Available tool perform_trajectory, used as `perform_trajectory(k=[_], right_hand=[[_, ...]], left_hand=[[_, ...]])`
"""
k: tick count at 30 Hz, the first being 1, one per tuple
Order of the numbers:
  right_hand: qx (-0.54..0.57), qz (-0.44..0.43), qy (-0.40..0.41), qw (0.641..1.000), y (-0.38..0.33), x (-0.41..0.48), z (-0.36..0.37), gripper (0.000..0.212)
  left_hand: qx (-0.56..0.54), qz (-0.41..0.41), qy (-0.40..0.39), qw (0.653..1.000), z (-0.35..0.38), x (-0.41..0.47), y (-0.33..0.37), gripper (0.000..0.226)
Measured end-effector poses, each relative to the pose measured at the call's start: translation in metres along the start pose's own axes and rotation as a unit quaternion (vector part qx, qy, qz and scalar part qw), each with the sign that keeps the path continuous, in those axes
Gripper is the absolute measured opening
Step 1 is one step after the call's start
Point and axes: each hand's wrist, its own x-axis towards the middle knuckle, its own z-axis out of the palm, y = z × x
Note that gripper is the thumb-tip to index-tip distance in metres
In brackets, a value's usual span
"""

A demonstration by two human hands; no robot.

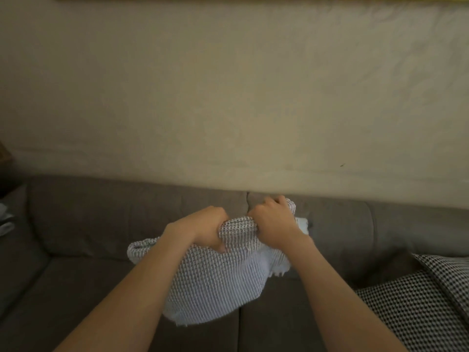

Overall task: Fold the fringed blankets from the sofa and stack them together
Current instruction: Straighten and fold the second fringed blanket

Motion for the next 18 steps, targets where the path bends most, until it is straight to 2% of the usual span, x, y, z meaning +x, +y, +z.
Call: perform_trajectory(k=[4,8,10,12,14,15,18], right_hand=[[-0.003,-0.062,-0.042,0.997,0.005,0.01,-0.012,0.019],[-0.009,-0.045,-0.072,0.996,0.008,0.02,-0.023,0.012],[-0.012,-0.013,-0.038,0.999,0.011,0.025,-0.017,0.022],[0.033,0.037,0.063,0.997,0.014,0.026,-0.002,0.044],[0.179,0.112,0.148,0.966,0.016,0.02,0.019,0.059],[0.266,0.155,0.15,0.939,0.018,0.015,0.03,0.059],[0.458,0.284,0.036,0.842,0.025,-0.005,0.074,0.042]], left_hand=[[-0.039,-0.02,-0.044,0.998,0.005,-0.006,-0.007,0.018],[-0.139,-0.032,-0.044,0.989,0.008,-0.009,0.002,0.02],[-0.207,-0.022,-0.021,0.978,0.009,-0.011,0.005,0.018],[-0.297,-0.036,0.028,0.954,0.012,-0.012,0.005,0.02],[-0.374,-0.07,0.076,0.922,0.016,-0.014,0.005,0.023],[-0.403,-0.086,0.095,0.906,0.017,-0.014,0.004,0.023],[-0.49,-0.133,0.122,0.853,0.022,-0.015,0.001,0.013]])
